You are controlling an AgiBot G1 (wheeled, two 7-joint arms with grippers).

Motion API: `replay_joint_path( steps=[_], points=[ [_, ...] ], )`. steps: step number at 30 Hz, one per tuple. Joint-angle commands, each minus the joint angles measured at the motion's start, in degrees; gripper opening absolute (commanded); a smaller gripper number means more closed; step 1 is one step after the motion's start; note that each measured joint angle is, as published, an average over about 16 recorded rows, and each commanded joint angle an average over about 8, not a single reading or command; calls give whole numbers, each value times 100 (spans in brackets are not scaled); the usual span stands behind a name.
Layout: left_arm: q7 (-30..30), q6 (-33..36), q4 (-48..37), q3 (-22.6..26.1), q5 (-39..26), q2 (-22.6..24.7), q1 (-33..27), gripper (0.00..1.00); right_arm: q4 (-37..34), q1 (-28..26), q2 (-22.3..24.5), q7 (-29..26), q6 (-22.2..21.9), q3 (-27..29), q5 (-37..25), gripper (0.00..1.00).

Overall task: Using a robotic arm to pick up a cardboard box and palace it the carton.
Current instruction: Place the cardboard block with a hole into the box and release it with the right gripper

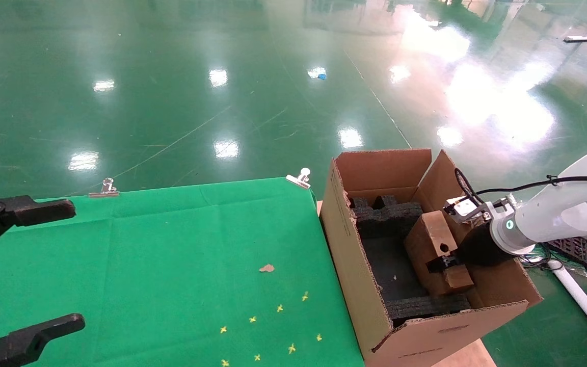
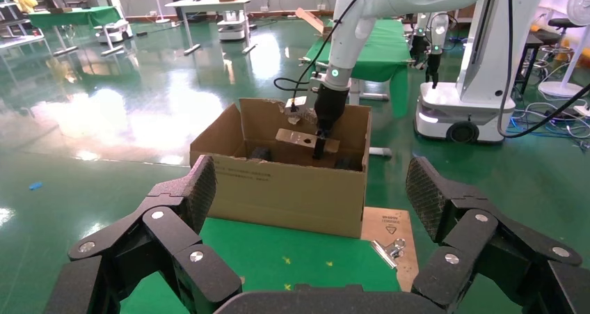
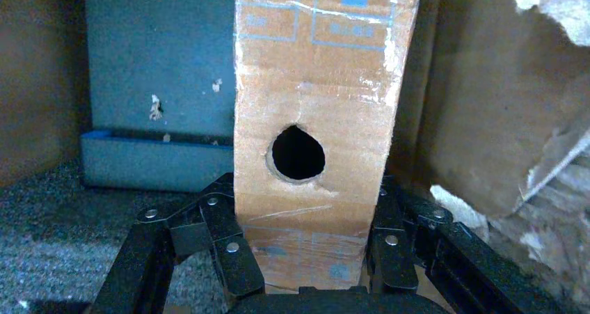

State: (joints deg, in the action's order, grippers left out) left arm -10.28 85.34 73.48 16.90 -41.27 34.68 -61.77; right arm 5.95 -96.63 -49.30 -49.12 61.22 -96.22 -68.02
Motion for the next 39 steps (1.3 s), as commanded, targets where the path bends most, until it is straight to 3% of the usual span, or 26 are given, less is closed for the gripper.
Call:
replay_joint_path(
  steps=[1, 29, 39],
  points=[
    [0, 0, 0, 1, 0, 0, 0, 100, -79, -22, -31, 24, 46, -14, -22, 100],
    [5, -4, 0, 10, 7, -4, -2, 100, -468, -378, -287, 121, 258, -189, -283, 100],
    [6, -5, 0, 13, 9, -5, -3, 100, -343, -1166, -302, 497, 375, -149, -245, 100]
  ],
)
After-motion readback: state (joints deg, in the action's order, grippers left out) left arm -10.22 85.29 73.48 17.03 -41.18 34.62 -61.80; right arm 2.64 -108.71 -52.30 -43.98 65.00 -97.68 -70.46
